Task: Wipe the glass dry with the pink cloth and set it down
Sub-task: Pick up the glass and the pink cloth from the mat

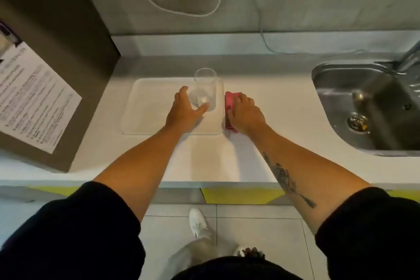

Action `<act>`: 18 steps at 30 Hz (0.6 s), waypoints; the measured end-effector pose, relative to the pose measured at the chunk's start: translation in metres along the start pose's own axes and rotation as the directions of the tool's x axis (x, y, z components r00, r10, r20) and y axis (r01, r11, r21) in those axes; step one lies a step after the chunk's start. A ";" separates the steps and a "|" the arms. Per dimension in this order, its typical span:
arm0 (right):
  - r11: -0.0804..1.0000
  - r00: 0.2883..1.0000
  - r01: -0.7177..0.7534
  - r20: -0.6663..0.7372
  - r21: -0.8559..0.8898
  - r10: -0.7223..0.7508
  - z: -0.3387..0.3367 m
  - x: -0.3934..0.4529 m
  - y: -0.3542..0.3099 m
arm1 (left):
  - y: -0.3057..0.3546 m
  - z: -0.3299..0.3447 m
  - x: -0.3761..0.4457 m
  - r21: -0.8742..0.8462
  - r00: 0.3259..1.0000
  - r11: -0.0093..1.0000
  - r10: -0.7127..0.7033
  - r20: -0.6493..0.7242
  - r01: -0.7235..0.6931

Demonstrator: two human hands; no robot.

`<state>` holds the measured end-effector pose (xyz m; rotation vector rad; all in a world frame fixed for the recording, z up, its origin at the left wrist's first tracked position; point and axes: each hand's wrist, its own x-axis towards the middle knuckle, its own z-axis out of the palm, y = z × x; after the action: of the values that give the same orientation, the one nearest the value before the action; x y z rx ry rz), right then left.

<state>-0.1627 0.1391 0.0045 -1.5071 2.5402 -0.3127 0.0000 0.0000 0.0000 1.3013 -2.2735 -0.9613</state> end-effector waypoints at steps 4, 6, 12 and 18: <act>0.993 0.991 -0.100 0.079 -0.064 0.105 0.019 0.019 0.006 | 0.004 0.010 0.021 -0.137 1.000 0.990 0.013 -0.020 -0.015; 0.990 0.989 -0.127 0.072 -0.060 0.132 0.031 0.029 0.006 | 0.005 0.016 0.032 -0.179 0.997 0.982 0.055 -0.057 -0.064; 0.980 0.984 -0.168 -0.077 -0.110 0.160 0.059 0.038 0.007 | -0.004 0.027 0.052 -0.192 0.980 0.967 0.142 -0.141 -0.167; 0.987 0.985 -0.156 -0.066 0.025 0.157 0.064 0.047 0.020 | -0.015 0.023 0.059 -0.404 0.988 0.902 0.126 -0.088 -0.151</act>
<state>-0.1856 0.1012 -0.0638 -1.3009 2.6804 -0.3711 -0.0347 -0.0474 -0.0288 0.9601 -1.9461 -1.2455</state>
